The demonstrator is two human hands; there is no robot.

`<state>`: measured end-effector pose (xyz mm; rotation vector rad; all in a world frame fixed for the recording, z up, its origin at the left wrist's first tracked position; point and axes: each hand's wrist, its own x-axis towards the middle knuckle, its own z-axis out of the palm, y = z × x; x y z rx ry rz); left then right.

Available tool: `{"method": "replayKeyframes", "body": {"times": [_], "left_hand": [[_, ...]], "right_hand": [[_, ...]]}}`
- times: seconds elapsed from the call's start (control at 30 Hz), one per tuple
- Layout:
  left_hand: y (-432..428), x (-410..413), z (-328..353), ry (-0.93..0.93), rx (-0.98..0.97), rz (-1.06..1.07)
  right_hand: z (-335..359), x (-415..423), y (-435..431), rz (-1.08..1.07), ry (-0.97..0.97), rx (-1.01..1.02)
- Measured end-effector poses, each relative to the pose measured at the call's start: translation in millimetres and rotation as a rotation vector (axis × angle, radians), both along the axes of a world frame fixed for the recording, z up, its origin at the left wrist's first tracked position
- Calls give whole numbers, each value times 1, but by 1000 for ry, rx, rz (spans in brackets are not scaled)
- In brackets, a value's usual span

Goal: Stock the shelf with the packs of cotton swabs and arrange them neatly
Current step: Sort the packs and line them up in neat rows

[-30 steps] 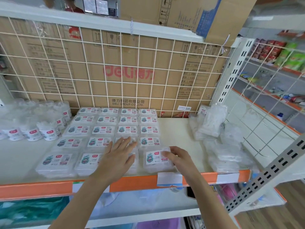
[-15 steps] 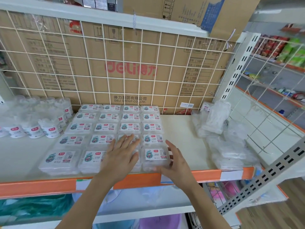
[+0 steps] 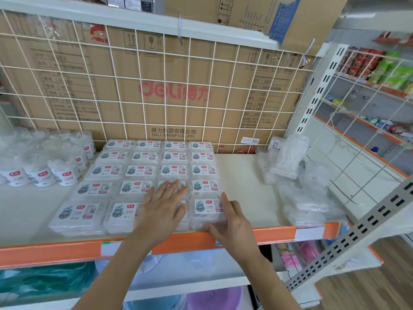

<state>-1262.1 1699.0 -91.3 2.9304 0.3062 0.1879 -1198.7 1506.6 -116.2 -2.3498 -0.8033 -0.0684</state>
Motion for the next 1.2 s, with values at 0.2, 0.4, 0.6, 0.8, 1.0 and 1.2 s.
{"method": "replayKeyframes", "body": {"times": [0.2, 0.4, 0.6, 0.8, 1.0, 1.2], "left_hand": [[2, 0, -1, -1, -15, -4], [5, 0, -2, -2, -33, -30], [6, -1, 3, -183, -173, -31], [-58, 19, 22, -380, -351, -318], [-128, 63, 12, -195, -511, -536], [-171, 109, -6, 55, -597, -516]], "right_hand": [[5, -2, -9, 44, 86, 98], [24, 8, -56, -223, -74, 284], [28, 29, -126, -476, -138, 314], [28, 53, -162, -613, -91, 188], [27, 83, -164, -556, -39, -69], [27, 95, -164, -499, -81, -126]]}}
